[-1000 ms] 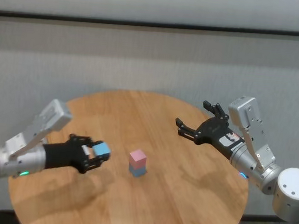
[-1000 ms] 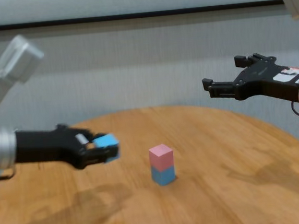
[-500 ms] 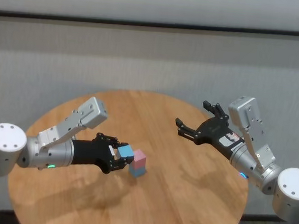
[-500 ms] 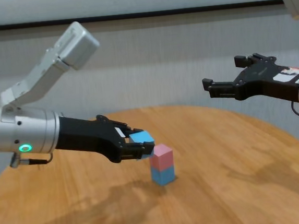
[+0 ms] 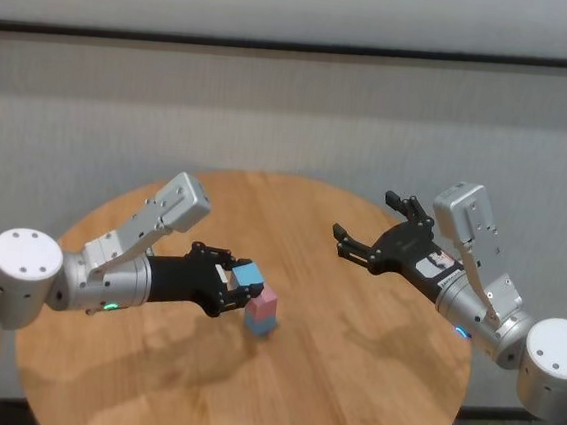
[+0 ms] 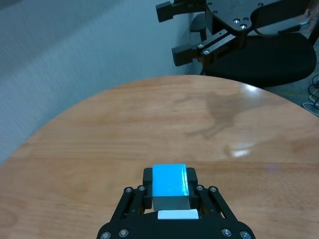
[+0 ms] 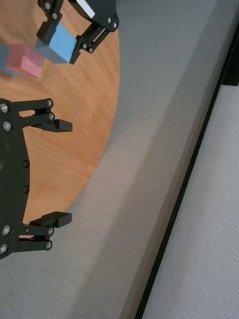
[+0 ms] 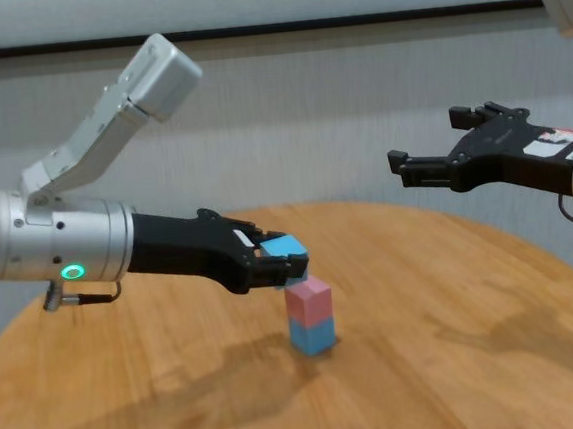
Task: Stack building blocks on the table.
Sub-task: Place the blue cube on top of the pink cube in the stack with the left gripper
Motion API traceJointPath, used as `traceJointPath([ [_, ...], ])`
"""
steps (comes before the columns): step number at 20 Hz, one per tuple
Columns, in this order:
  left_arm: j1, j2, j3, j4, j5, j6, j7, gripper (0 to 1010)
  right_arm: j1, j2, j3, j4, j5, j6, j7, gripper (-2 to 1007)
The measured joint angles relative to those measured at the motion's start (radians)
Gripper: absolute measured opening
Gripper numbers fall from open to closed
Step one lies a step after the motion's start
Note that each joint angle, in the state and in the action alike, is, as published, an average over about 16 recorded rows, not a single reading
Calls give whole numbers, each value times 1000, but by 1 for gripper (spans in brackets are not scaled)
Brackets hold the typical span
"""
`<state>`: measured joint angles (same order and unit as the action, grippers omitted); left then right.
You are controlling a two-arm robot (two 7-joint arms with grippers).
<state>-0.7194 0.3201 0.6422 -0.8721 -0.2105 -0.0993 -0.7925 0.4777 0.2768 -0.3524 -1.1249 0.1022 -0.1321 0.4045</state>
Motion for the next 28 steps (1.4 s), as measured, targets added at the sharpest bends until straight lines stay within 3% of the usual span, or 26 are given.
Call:
traceJointPath([
  [13, -33, -53, -1, 90, -3, -35, -11, 401, 0, 0, 0, 0, 0, 0, 0, 1005],
  [28, -39, -80, -13, 134, -9, -56, -17, 401, 0, 0, 0, 0, 0, 0, 0, 1004],
])
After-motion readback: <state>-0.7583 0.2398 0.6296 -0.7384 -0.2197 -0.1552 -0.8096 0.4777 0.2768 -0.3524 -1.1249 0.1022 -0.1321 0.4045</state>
